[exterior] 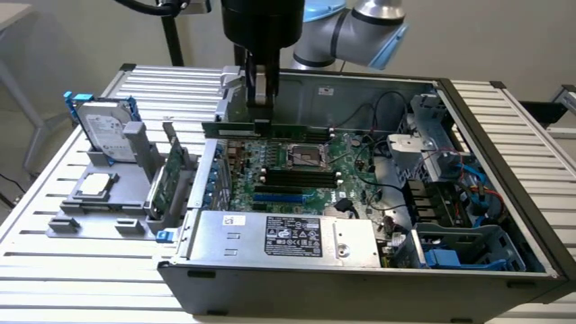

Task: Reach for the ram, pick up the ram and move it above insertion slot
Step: 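Pick up the ram and move it above insertion slot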

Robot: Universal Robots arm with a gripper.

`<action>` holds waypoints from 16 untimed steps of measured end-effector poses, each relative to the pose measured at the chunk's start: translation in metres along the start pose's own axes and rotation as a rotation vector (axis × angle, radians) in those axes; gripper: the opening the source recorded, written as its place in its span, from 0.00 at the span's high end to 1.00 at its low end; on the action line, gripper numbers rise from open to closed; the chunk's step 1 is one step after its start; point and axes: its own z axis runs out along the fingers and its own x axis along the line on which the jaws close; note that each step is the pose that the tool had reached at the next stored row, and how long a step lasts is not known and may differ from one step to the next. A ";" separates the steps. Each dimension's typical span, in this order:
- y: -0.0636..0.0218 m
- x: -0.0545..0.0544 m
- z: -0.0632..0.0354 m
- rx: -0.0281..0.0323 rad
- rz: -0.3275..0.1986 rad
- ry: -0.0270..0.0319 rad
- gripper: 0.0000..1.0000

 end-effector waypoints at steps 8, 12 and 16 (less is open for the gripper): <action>-0.0213 -0.025 0.0051 0.0001 0.000 0.0000 0.87; -0.0311 -0.038 0.0076 0.0000 0.000 0.0001 0.87; -0.0401 -0.051 0.0101 0.0000 0.000 0.0001 0.87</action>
